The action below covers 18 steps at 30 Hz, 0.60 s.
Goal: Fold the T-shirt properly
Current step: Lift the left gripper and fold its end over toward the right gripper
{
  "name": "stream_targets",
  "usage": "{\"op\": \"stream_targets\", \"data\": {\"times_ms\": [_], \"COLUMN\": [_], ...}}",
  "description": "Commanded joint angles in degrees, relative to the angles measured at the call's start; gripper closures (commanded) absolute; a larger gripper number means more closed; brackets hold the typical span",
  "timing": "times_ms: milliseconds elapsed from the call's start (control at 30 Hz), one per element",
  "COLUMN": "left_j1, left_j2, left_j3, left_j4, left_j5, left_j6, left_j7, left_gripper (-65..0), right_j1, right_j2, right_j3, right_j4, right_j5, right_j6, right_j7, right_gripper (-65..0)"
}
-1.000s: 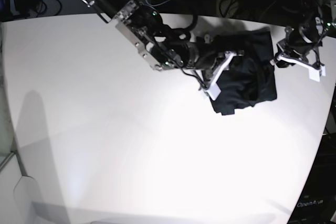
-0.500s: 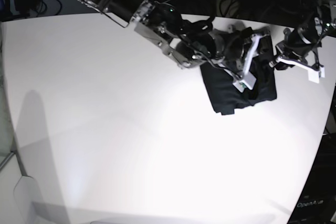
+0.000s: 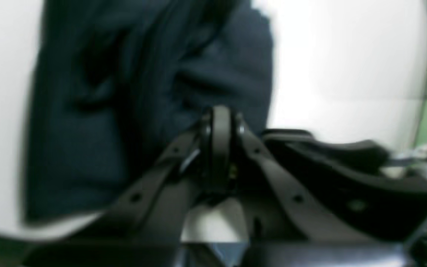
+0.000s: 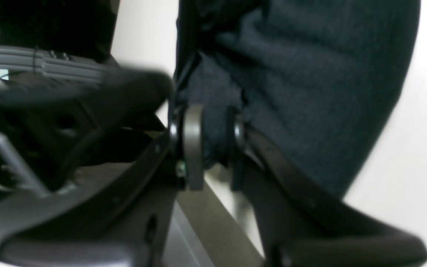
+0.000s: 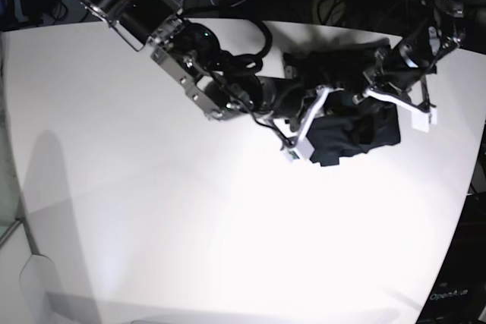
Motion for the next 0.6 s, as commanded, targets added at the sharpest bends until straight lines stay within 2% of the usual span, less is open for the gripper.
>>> {"op": "stream_targets", "data": {"times_ms": [0,233,400,567], "left_j1": [0.1,-2.1,-2.5,-1.4], "left_j2": [0.3,2.0,1.7,0.3], "left_j3": [0.1,1.6,2.2,0.5], "left_j4": [0.7,-3.3,-10.1,-10.1], "left_j5": [-0.6,0.0,0.0,0.0], "left_j6": [-0.3,-0.3,-0.3,-0.3], "left_j7": [-0.3,-0.3,-0.7,-0.3], "left_gripper": [0.0,0.0,0.0,0.0], "right_j1": [1.3,1.4,1.4,1.5], "right_j2": [0.1,0.8,0.9,0.9], "right_j3": [0.4,1.2,1.2,1.6], "right_j4": [1.0,1.0,1.0,1.0], "right_j5": [0.9,0.8,0.9,0.7], "right_j6": [0.3,0.3,0.3,0.3], "right_j7": [0.8,0.8,0.6,0.7], "right_gripper": [-12.1,-12.1,-12.1,-12.1]}}
